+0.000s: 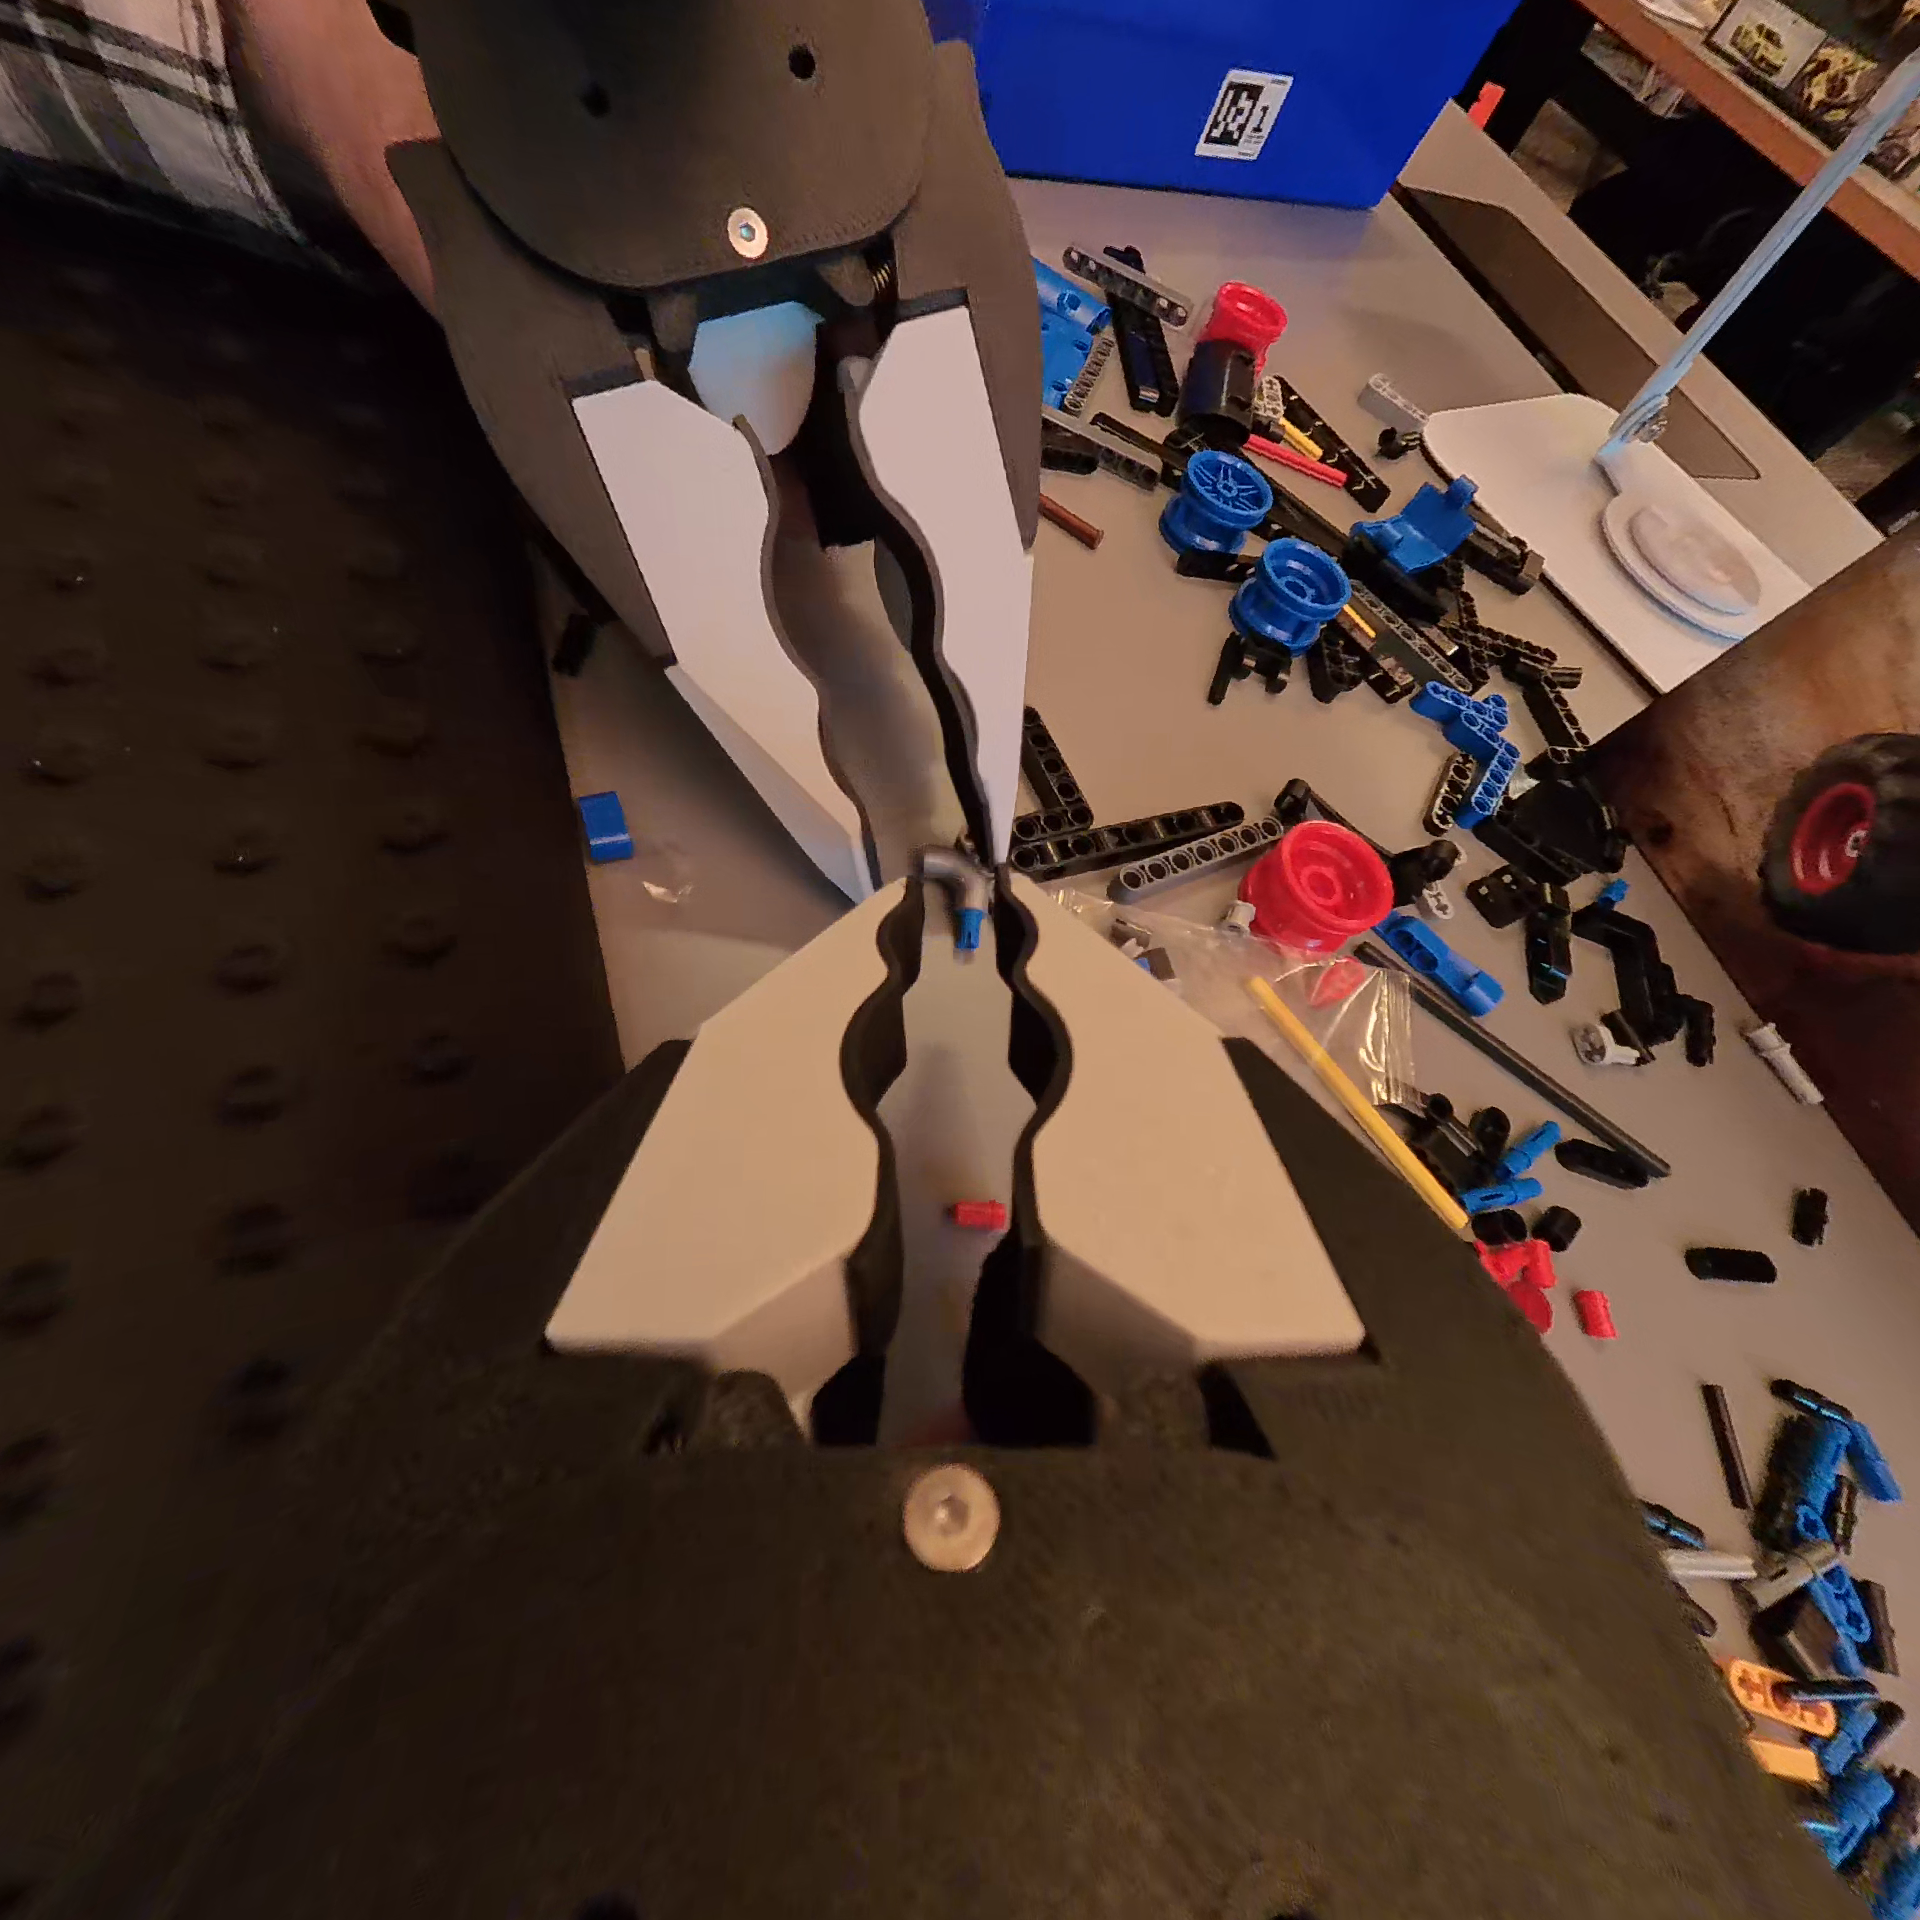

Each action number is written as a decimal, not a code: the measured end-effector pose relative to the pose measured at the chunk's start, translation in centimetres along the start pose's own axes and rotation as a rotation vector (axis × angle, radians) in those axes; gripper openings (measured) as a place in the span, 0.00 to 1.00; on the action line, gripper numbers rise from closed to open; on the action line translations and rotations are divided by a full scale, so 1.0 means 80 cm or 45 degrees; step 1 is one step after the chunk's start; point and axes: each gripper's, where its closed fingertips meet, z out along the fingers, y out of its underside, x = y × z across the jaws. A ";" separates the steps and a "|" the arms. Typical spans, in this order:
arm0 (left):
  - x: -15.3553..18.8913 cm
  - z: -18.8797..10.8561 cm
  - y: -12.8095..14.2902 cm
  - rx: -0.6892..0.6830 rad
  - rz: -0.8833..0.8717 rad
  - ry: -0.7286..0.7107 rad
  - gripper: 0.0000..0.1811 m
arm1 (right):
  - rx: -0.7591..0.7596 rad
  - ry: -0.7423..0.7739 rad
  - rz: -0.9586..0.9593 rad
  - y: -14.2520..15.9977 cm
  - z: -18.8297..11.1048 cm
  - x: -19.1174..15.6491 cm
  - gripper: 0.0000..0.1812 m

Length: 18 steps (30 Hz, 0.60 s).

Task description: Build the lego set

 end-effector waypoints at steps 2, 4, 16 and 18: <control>-0.003 -0.004 0.003 -0.005 -0.013 -0.026 0.18 | 0.004 0.004 0.000 -0.001 0.000 0.001 0.07; -0.010 -0.010 0.006 -0.011 -0.036 -0.067 0.21 | 0.010 0.002 0.010 -0.001 -0.001 0.001 0.08; -0.015 -0.085 0.037 0.040 -0.039 -0.403 0.20 | 0.055 0.000 0.034 -0.006 -0.006 0.005 0.10; -0.023 -0.092 0.039 0.081 -0.075 -0.444 0.19 | 0.070 0.003 0.054 -0.008 -0.007 0.008 0.10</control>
